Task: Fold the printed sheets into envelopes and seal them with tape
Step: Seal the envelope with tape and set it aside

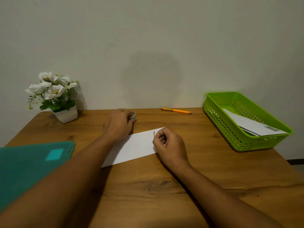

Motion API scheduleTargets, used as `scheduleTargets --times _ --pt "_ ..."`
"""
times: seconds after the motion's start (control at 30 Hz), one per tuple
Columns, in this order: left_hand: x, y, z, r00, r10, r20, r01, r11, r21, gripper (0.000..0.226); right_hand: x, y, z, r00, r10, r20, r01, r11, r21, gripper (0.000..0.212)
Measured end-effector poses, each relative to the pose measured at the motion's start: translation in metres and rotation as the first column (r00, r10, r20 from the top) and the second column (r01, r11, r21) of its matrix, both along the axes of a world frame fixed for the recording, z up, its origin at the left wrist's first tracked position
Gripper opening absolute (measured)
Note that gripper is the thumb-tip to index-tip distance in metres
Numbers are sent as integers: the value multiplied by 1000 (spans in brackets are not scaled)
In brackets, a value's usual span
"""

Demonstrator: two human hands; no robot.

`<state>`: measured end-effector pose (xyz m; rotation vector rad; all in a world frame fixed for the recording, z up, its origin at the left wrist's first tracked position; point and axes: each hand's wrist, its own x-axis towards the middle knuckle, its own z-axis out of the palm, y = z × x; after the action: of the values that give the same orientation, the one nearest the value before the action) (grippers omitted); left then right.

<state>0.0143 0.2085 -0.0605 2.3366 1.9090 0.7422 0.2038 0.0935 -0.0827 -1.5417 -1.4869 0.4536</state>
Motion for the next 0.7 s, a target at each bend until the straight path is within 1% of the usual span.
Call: scheduleTargets --times 0.13,0.3,0.33,0.4,0.47,0.5,0.57,0.7 --pt "6 24 2 996 28 -85 -31 999 -33 30 0 1 -2 1000 -4 21 4 1000 0 10" --pt "9 26 1 995 25 -96 -30 999 -45 33 1 3 -3 1000 -3 25 3 1000 13 12" --pt "10 21 2 997 37 -71 -39 999 -31 33 1 3 -3 1000 -2 26 2 1000 9 12" --pt "15 5 4 998 53 36 -53 999 11 33 1 2 -2 1000 1 18 -1 1000 5 12" --pt "25 -17 9 989 10 148 -16 999 41 28 1 1 -1 1000 3 -4 -3 1000 7 13" --pt "30 -29 11 980 -27 195 19 999 40 21 2 1 0 1000 3 -17 -3 1000 7 13" --pt "36 -55 12 955 -85 284 88 996 4 12 3 0 0 999 -1 -32 2 1000 10 12" --pt "36 -86 1 900 -116 421 173 980 -101 21 2 -2 3 999 -10 -45 11 1000 20 11"
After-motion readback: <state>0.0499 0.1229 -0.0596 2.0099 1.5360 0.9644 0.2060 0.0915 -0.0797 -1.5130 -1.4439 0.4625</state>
